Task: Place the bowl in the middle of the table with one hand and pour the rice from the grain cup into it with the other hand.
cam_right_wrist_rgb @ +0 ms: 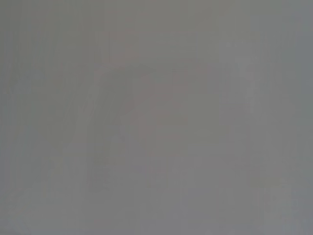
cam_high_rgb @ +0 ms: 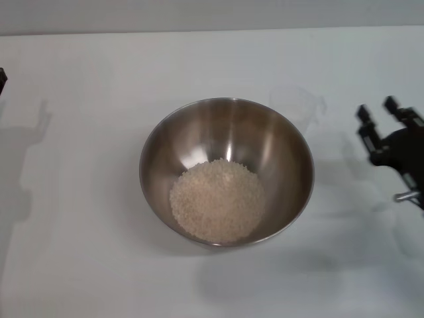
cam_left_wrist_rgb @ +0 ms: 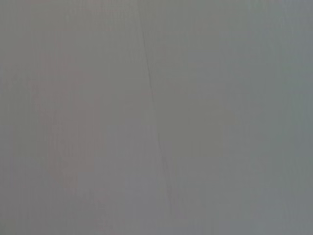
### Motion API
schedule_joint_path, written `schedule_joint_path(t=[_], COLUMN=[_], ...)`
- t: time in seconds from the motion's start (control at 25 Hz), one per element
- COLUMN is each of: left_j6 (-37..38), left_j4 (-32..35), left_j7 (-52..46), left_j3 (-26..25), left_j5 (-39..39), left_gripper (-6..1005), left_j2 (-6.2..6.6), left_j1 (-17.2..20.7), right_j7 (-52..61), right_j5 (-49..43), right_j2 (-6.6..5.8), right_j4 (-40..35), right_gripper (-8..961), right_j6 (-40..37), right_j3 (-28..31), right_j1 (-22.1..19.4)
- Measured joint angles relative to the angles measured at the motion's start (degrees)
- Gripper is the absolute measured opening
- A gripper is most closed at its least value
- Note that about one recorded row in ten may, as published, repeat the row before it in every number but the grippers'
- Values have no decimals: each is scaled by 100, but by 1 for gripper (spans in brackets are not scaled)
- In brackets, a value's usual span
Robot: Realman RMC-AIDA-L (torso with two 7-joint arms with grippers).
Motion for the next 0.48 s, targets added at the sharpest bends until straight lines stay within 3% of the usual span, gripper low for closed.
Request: schedule_joint_path(t=[0.04,0.12,0.16,0.32,0.4,0.48], left_j6=[0,-48,-48,-105,-127,-163], left_j4=[0,5,5,5,6,5], left_j7=[0,0,0,0,0,0], left_j3=[0,-7,-7,-13,-12,-10], left_j5=[0,0,0,-45,-57,-74], left_gripper=[819,818,818,818,818,818], left_j2=[0,0,0,0,0,0], left_j1=[0,-1,-1,9,11,16], right_j7=[0,43,43,468,491,499], right_j5=[0,13,13,17,17,19], right_j2=[0,11,11,0,0,6], right_j4=[0,28,28,17,12,2], right_gripper=[542,551,555,573,582,652], right_j6=[0,-477,-477,-1054,-1096,-1143], right_j3=[0,670,670,1579,1662,1772], right_j1=[0,-326,-326,-685,-711,-751])
